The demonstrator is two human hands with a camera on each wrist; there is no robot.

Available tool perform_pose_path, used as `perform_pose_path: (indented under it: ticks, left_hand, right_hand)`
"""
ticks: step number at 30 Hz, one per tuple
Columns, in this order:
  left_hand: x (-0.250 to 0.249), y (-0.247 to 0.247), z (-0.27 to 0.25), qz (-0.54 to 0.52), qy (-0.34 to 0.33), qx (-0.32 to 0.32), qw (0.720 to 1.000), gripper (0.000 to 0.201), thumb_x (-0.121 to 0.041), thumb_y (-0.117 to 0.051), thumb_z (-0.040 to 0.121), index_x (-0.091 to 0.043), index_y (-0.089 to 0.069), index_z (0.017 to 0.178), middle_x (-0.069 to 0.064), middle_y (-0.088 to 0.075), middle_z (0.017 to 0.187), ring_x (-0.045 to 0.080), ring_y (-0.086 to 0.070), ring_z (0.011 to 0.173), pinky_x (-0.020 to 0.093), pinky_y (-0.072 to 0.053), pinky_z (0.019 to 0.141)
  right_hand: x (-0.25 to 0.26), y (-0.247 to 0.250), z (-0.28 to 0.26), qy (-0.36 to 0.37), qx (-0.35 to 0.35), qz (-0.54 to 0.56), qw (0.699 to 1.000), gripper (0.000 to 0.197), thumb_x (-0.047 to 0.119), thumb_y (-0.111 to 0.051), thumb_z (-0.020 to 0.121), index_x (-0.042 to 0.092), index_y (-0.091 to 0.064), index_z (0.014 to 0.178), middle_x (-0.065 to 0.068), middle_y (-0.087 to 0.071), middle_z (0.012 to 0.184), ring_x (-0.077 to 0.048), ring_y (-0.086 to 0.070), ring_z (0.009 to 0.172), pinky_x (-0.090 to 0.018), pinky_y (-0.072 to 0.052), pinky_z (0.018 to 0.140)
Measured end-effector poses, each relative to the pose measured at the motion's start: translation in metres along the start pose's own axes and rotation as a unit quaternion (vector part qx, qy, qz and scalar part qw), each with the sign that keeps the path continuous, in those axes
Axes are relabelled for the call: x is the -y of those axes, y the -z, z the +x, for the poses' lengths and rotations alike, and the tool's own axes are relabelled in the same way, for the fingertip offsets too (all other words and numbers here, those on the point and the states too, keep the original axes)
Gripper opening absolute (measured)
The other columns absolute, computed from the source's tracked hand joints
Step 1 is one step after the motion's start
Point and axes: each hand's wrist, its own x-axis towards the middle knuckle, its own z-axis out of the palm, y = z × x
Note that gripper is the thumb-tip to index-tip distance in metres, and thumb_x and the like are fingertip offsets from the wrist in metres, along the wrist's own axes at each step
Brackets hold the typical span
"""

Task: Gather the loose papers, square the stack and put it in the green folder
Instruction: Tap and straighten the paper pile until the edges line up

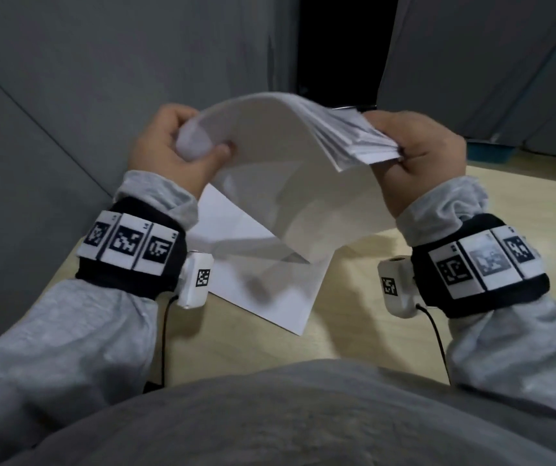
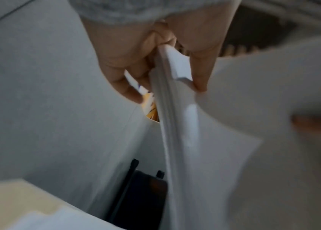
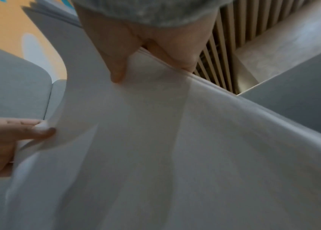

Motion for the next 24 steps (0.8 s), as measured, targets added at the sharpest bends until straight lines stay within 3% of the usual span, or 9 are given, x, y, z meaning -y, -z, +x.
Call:
perform_pose_path:
  ticks: [2, 5, 6, 8, 10, 13, 16, 20, 24]
  left_hand:
    - [-0.008, 0.003, 0.002, -0.118, -0.001, -0.023, 0.993, 0.033, -0.018, -0.076, 0.072, -0.025, -0.051, 0.092, -0.015, -0.059, 0.080, -0.011, -0.057, 0.065, 0.011, -0.050, 0.064]
    - [-0.008, 0.000, 0.005, -0.411, 0.048, 0.025, 0.910, 0.031, 0.002, -0.069, 0.075, -0.007, -0.053, 0.100, 0.011, -0.066, 0.093, 0.026, -0.065, 0.093, 0.053, -0.054, 0.086]
    - [-0.008, -0.001, 0.004, -0.452, 0.058, 0.036, 0.889, 0.030, 0.002, -0.068, 0.075, -0.004, -0.056, 0.101, 0.013, -0.068, 0.094, 0.031, -0.065, 0.094, 0.055, -0.053, 0.084]
    - [-0.008, -0.004, 0.002, -0.388, 0.092, 0.027, 0.916, 0.034, -0.011, -0.076, 0.067, -0.007, -0.062, 0.098, 0.001, -0.075, 0.084, 0.025, -0.071, 0.085, 0.040, -0.057, 0.076]
    - [-0.005, -0.006, 0.000, -0.292, 0.085, 0.045, 0.952, 0.036, -0.024, -0.079, 0.064, -0.018, -0.065, 0.097, -0.008, -0.076, 0.081, 0.017, -0.072, 0.083, 0.034, -0.056, 0.076]
    - [-0.012, -0.005, -0.003, -0.281, 0.025, 0.050, 0.958, 0.024, -0.024, -0.074, 0.074, -0.027, -0.065, 0.097, -0.012, -0.075, 0.086, 0.018, -0.071, 0.089, 0.037, -0.055, 0.082]
    - [-0.010, 0.001, -0.004, -0.265, 0.011, 0.076, 0.961, 0.015, -0.019, -0.066, 0.083, -0.025, -0.063, 0.097, -0.010, -0.074, 0.088, 0.019, -0.070, 0.092, 0.038, -0.056, 0.084]
    - [0.005, 0.000, -0.014, -0.217, 0.097, 0.118, 0.964, 0.032, -0.038, -0.079, 0.057, -0.025, -0.068, 0.084, 0.005, -0.072, 0.094, 0.032, -0.067, 0.097, 0.057, -0.051, 0.089]
    - [-0.001, -0.003, -0.019, -0.118, 0.117, 0.085, 0.982, 0.023, -0.039, -0.074, 0.074, -0.021, -0.063, 0.084, -0.013, -0.068, 0.074, 0.014, -0.069, 0.079, 0.020, -0.052, 0.069]
  right_hand:
    - [0.004, 0.001, 0.001, -0.026, -0.034, 0.027, 0.999, 0.023, 0.015, -0.057, 0.088, 0.035, -0.066, 0.097, 0.033, -0.055, 0.070, 0.011, -0.051, 0.072, -0.014, -0.040, 0.068]
    - [0.012, 0.000, 0.000, -0.094, -0.084, 0.105, 0.986, 0.029, 0.023, -0.056, 0.088, 0.044, -0.062, 0.069, 0.031, -0.054, 0.060, 0.013, -0.048, 0.060, -0.008, -0.034, 0.062]
    - [0.012, -0.001, -0.001, -0.118, -0.091, 0.131, 0.980, 0.025, 0.025, -0.058, 0.089, 0.038, -0.061, 0.068, 0.027, -0.054, 0.059, 0.011, -0.047, 0.059, -0.008, -0.035, 0.061]
    - [0.013, -0.002, -0.004, -0.171, -0.081, 0.164, 0.968, 0.017, 0.026, -0.062, 0.088, 0.017, -0.067, 0.074, 0.016, -0.056, 0.067, 0.005, -0.047, 0.061, -0.015, -0.039, 0.062]
    - [0.013, -0.005, -0.005, -0.221, -0.064, 0.187, 0.955, 0.016, 0.029, -0.065, 0.087, 0.015, -0.069, 0.079, 0.007, -0.060, 0.072, 0.002, -0.054, 0.065, -0.020, -0.047, 0.066]
    - [0.014, -0.007, -0.006, -0.253, -0.069, 0.216, 0.940, 0.013, 0.029, -0.066, 0.086, 0.031, -0.065, 0.073, 0.015, -0.063, 0.069, 0.009, -0.057, 0.064, -0.016, -0.051, 0.066]
    - [0.014, -0.008, -0.009, -0.244, -0.094, 0.266, 0.928, 0.010, 0.022, -0.067, 0.085, 0.028, -0.064, 0.077, 0.017, -0.066, 0.065, 0.005, -0.061, 0.065, -0.017, -0.051, 0.064]
    - [0.010, -0.016, -0.011, -0.265, -0.032, 0.286, 0.920, 0.020, 0.008, -0.067, 0.083, 0.024, -0.061, 0.092, 0.016, -0.069, 0.075, 0.004, -0.066, 0.071, -0.016, -0.052, 0.066]
    - [0.014, -0.021, -0.010, -0.261, 0.018, 0.220, 0.940, 0.016, 0.021, -0.064, 0.087, 0.037, -0.065, 0.087, 0.024, -0.068, 0.073, 0.007, -0.063, 0.073, -0.019, -0.051, 0.072]
